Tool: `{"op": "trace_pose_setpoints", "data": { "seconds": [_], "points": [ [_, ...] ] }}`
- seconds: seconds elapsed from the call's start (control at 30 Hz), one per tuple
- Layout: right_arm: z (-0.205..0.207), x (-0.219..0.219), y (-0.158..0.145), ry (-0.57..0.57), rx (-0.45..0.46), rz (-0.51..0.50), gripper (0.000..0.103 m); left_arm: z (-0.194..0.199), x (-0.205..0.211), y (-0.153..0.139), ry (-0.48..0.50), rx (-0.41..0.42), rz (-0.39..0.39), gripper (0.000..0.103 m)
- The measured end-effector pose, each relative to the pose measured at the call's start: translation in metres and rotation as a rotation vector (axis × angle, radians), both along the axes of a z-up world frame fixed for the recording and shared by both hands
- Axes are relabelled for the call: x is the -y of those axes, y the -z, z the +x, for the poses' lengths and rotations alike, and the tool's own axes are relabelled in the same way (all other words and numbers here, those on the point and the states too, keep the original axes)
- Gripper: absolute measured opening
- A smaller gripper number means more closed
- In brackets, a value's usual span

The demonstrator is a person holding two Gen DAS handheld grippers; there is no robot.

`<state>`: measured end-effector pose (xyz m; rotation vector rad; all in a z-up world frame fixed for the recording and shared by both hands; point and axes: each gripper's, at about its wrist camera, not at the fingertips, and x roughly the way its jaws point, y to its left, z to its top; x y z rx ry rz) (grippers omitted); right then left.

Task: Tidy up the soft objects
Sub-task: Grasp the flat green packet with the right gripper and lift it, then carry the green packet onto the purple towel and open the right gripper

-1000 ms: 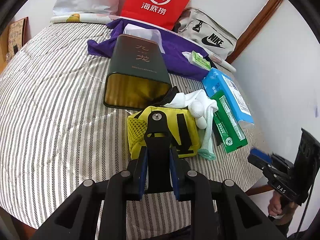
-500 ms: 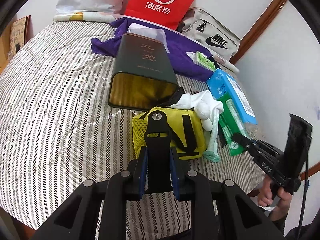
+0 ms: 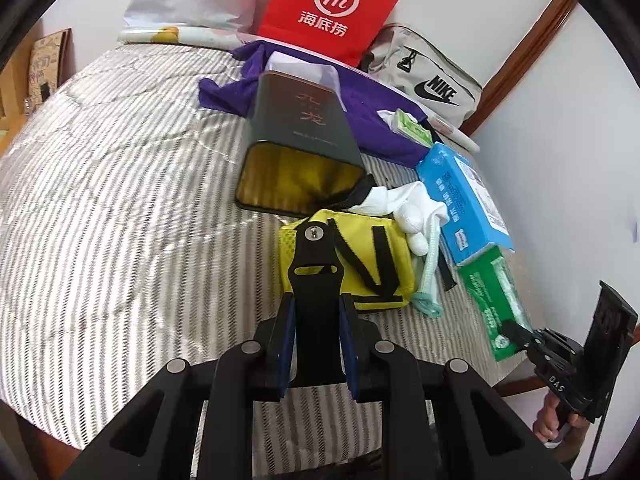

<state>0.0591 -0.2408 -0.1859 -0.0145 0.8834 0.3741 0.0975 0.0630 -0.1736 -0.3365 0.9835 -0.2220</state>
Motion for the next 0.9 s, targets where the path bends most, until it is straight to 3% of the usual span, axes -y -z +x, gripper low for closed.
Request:
{"op": "trace_pose_setpoints", "data": {
  "seconds": [0.2,0.37,0.6,0.9],
  "points": [
    [-0.009,0.015,-0.001,0.036,0.008,0.006,0.003,0.001,-0.009,0.014,-0.049,-0.059,0.041,0.02],
    [-0.012,0.02,-0.011,0.046,0.021,0.015,0.003,0.002,-0.012,0.02,-0.056,-0.079,0.028,0.02],
    [-0.013,0.021,-0.039,0.027,0.072,0.03,0.003,-0.001,-0.012,-0.008,-0.05,-0.03,0.037,0.02],
    [0.018,0.014,-0.073,-0.003,0.116,0.049,0.003,0.015,-0.011,-0.045,-0.045,0.023,0.049,0.02]
  ]
}}
